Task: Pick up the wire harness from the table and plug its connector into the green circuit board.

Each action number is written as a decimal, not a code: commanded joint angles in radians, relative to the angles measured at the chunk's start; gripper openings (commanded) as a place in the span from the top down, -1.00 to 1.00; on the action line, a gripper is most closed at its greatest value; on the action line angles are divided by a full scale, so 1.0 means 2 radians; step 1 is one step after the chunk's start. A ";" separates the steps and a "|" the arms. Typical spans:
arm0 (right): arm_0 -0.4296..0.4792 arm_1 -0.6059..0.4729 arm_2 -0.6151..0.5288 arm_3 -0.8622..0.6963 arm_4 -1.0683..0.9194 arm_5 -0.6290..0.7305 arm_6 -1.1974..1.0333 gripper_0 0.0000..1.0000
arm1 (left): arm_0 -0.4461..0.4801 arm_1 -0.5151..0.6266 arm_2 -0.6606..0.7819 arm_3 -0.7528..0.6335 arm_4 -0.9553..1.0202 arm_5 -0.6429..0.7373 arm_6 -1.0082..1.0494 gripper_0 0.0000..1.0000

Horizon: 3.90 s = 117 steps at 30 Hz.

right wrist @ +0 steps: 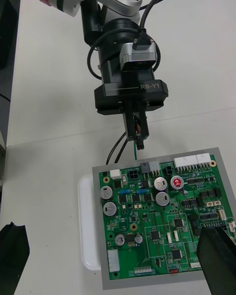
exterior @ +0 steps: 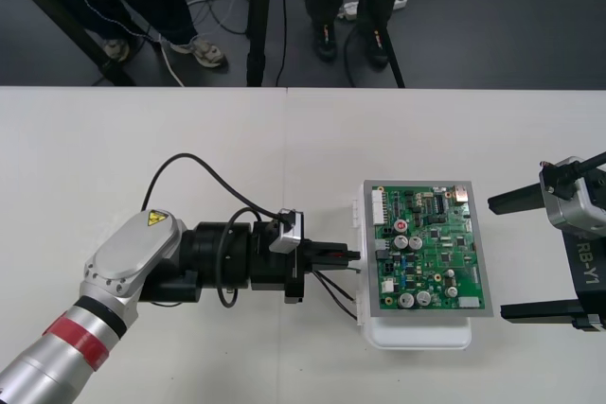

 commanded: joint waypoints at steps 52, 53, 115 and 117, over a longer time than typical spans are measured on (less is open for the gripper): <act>-0.001 0.006 0.006 -0.005 0.007 -0.003 0.037 -1.00 | -0.023 -0.027 -0.022 -0.005 -0.003 0.031 -0.080 1.00; -0.001 0.005 0.006 -0.005 0.007 -0.003 0.037 -1.00 | -0.024 -0.027 -0.023 -0.005 -0.003 0.031 -0.080 1.00; -0.001 0.005 0.006 -0.005 0.009 -0.003 0.039 -1.00 | -0.034 -0.038 -0.031 0.003 -0.003 0.041 -0.075 1.00; -0.001 0.006 0.006 -0.005 0.009 -0.003 0.039 -1.00 | -0.034 -0.038 -0.032 0.003 -0.003 0.041 -0.075 1.00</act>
